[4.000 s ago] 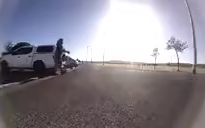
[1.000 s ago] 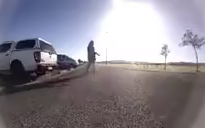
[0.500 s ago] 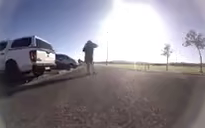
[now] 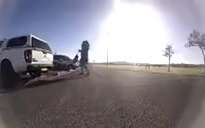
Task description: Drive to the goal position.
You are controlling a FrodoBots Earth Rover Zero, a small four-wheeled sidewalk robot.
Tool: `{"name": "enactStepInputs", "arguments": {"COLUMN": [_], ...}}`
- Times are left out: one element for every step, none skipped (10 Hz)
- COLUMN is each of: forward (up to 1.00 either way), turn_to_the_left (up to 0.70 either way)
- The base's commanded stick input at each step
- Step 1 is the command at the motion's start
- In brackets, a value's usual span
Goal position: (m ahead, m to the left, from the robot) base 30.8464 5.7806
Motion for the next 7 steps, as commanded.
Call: {"name": "enactStepInputs", "arguments": {"forward": [0.70,0.70,0.70,0.70,0.70,0.70,0.70], "turn_to_the_left": [0.00,0.00,0.00,0.00,0.00,0.00,0.00]}}
